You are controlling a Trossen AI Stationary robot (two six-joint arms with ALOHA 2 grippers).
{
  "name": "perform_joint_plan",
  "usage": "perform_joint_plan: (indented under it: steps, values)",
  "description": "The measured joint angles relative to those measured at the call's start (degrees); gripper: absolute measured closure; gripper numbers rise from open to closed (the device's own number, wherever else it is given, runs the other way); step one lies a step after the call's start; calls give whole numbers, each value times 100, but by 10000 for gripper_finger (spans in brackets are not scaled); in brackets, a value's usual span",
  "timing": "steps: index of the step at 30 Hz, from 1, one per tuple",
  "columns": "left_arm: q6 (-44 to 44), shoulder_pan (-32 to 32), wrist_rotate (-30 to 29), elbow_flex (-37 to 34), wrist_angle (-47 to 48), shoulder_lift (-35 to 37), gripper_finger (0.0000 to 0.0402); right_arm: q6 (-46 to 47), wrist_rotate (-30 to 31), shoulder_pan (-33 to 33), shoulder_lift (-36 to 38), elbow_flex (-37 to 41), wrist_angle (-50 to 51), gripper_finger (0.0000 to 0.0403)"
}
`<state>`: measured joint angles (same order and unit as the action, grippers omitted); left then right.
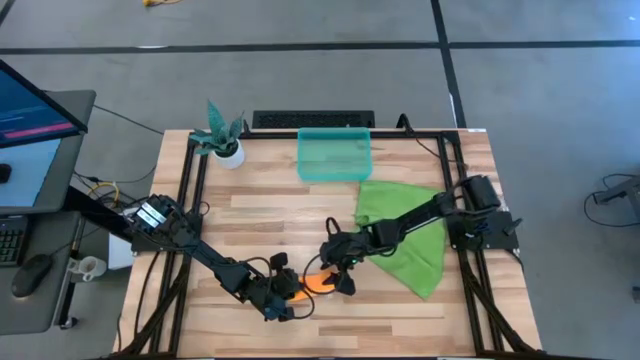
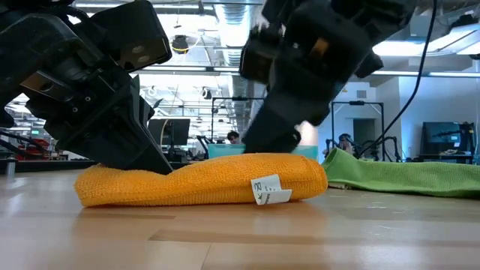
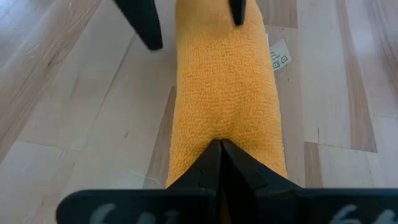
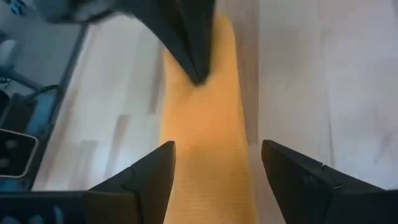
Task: Roll microfiber towels into tight, uniform cylinder then place into a basket
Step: Put the orange towel into the blue bin
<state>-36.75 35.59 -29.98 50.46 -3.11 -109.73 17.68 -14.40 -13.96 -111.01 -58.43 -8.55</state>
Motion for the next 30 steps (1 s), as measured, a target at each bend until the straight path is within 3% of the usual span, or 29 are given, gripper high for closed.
perform_joint_plan:
  steps: [14, 30]
  values:
    - [25, -94, -61, -4, -69, -2, 401, 419, -540, -55, -253, -26, 440, 146]
    - [160, -101, -397, -16, -52, 119, 402, 438, -494, -52, -259, -11, 767, 344]
